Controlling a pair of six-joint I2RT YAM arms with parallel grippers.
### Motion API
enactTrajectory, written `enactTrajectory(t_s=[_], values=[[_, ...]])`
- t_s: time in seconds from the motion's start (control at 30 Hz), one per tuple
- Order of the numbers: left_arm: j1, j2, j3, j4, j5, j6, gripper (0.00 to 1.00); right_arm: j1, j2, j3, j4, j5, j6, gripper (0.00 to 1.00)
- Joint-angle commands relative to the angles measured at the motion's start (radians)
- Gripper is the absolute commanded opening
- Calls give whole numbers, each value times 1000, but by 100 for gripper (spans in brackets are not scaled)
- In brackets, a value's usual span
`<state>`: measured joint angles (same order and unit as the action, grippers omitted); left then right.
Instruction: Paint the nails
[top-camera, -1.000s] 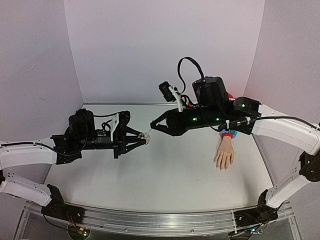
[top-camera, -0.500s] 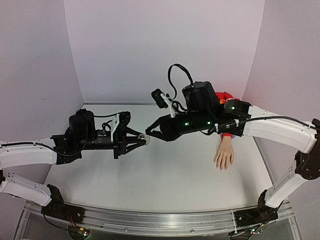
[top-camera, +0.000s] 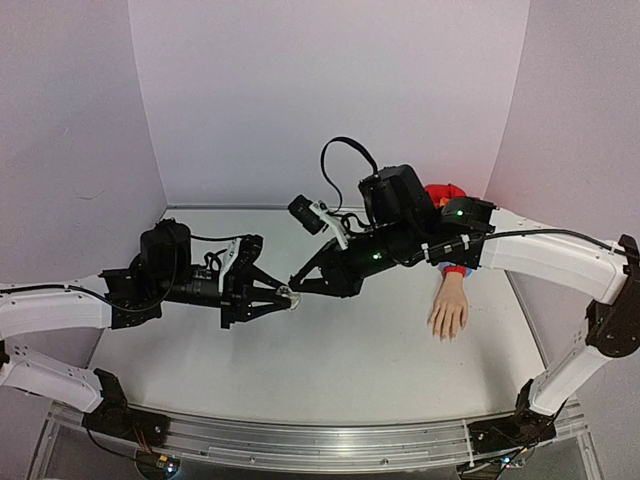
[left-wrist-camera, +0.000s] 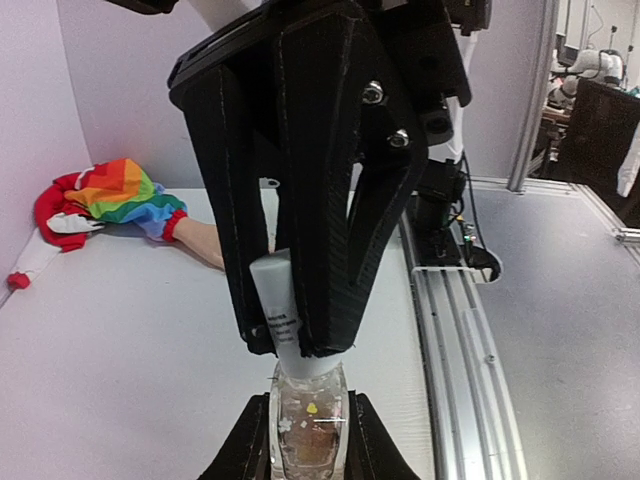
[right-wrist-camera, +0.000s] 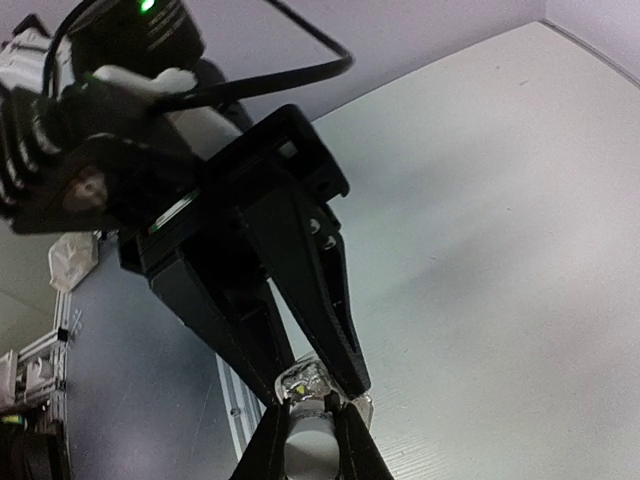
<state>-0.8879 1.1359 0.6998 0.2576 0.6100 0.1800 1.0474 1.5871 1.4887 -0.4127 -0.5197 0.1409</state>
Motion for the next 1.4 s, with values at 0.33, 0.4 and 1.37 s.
enactTrajectory(t_s=[0.33,0.4,1.37], values=[[12,-20,102,198,-394,-209,0,28,171,64,17,71,96,0],[-3,-6,78,247,-551,-160,0,47,206,93,23,247,230,0],[-21,-43,-27,166,-79,-395,0,-2,-138,-7,-106,-9,-60,70]])
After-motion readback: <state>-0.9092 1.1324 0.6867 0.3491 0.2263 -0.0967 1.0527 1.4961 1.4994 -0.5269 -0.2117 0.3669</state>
